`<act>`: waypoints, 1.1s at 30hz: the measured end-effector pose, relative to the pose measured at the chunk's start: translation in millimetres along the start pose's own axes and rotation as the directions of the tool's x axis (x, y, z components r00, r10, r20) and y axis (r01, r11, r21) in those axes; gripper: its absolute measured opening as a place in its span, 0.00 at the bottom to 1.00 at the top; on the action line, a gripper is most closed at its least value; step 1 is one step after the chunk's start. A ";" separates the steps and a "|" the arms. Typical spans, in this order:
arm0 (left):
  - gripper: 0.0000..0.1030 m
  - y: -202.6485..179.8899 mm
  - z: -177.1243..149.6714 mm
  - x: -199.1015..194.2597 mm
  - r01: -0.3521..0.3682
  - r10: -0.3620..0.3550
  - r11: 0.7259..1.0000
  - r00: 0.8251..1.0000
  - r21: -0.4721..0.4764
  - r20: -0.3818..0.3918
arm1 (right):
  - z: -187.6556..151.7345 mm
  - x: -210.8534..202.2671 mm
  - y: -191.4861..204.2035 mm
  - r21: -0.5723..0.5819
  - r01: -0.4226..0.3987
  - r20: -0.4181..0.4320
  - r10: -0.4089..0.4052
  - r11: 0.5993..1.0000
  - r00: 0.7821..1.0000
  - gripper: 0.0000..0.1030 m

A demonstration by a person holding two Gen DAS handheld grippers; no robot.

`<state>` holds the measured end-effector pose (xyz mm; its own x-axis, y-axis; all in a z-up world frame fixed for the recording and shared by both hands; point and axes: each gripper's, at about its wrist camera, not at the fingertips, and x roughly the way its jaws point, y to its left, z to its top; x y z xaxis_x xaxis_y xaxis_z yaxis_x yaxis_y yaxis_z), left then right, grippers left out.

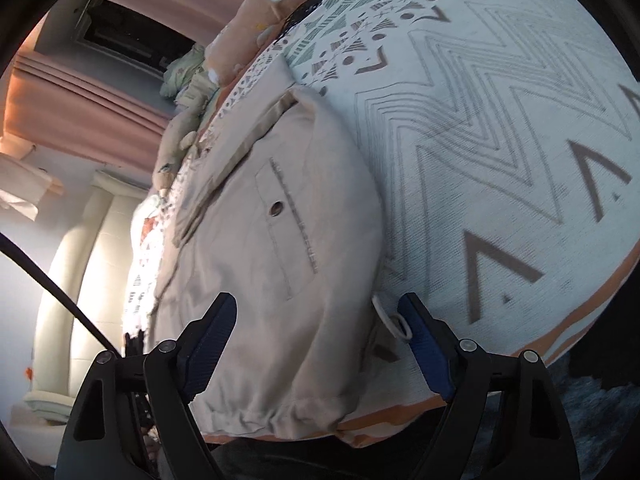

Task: Fold large clothes
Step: 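Move both tools to the hem edge of the beige jacket, then close both tools on the jacket's hem edge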

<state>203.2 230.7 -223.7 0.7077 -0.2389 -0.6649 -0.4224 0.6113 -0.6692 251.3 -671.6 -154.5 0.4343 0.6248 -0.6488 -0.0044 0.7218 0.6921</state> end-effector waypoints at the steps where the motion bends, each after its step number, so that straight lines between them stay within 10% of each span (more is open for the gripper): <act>1: 0.55 0.0 -0.9 0.9 0.012 -0.012 1.000 1.000 -0.010 -0.008 | 0.4 1.9 0.0 0.001 -0.019 -0.014 0.019 1.000 1.000 0.73; 9: 0.55 -8.4 -12.9 6.5 0.047 -0.048 0.999 0.999 -0.020 -0.024 | 0.3 29.2 -14.0 0.019 -0.060 -0.072 0.062 0.998 0.995 0.67; 14: 0.13 -1.6 -14.4 12.3 0.009 -0.010 0.999 1.000 -0.046 -0.015 | 15.5 37.9 -24.5 0.030 -0.019 -0.057 0.021 0.999 0.998 0.16; 17: 0.10 2.4 -16.5 3.0 0.033 -0.032 0.997 0.999 -0.074 0.015 | 17.1 28.4 -27.9 0.032 -0.037 -0.042 0.038 0.999 0.998 0.06; 33: 0.08 -37.7 -20.4 -96.5 0.228 -0.208 0.969 0.960 -0.091 0.189 | 9.1 -76.5 14.8 -0.096 -0.197 0.076 0.205 0.976 0.976 0.03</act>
<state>139.4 215.3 -141.1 0.8742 -0.2133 -0.4362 -0.2998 0.4697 -0.8304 226.1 -711.4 -91.8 0.4913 0.7351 -0.4672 -0.1767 0.6094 0.7729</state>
